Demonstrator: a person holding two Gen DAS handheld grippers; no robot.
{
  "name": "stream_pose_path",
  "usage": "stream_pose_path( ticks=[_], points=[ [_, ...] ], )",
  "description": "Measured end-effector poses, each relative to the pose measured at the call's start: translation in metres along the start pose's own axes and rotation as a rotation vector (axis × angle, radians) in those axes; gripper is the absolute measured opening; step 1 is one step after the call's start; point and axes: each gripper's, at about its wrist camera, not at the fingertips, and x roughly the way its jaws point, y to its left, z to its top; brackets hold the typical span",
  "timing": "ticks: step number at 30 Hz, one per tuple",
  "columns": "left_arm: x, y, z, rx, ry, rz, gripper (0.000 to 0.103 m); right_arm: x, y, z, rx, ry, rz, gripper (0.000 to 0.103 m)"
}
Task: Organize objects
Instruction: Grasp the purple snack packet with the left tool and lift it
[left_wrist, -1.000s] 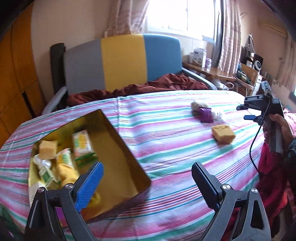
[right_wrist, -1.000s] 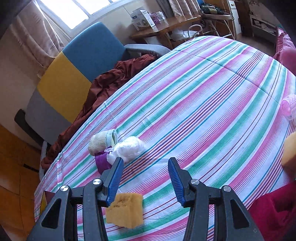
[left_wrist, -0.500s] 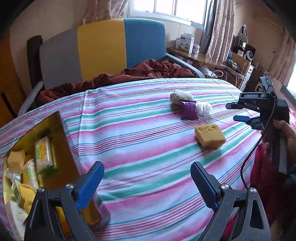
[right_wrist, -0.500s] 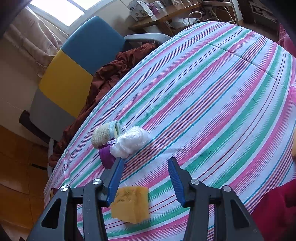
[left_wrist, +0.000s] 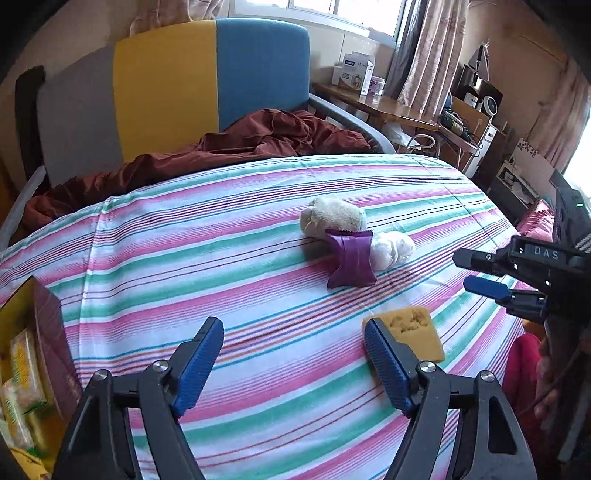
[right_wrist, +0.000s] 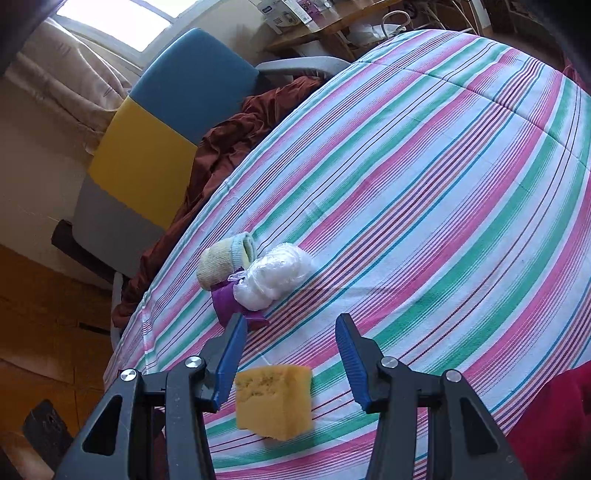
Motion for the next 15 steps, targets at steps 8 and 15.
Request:
stream_pose_path(
  ticks=[8, 15],
  points=[
    [0.057, -0.028, 0.025, 0.078, 0.041, -0.025, 0.076, 0.000, -0.003, 0.001, 0.022, 0.011, 0.056, 0.050],
    [0.095, -0.046, 0.037, 0.151, 0.085, -0.065, 0.077, 0.000, -0.006, 0.002, 0.046, 0.013, 0.080, 0.050]
  ],
)
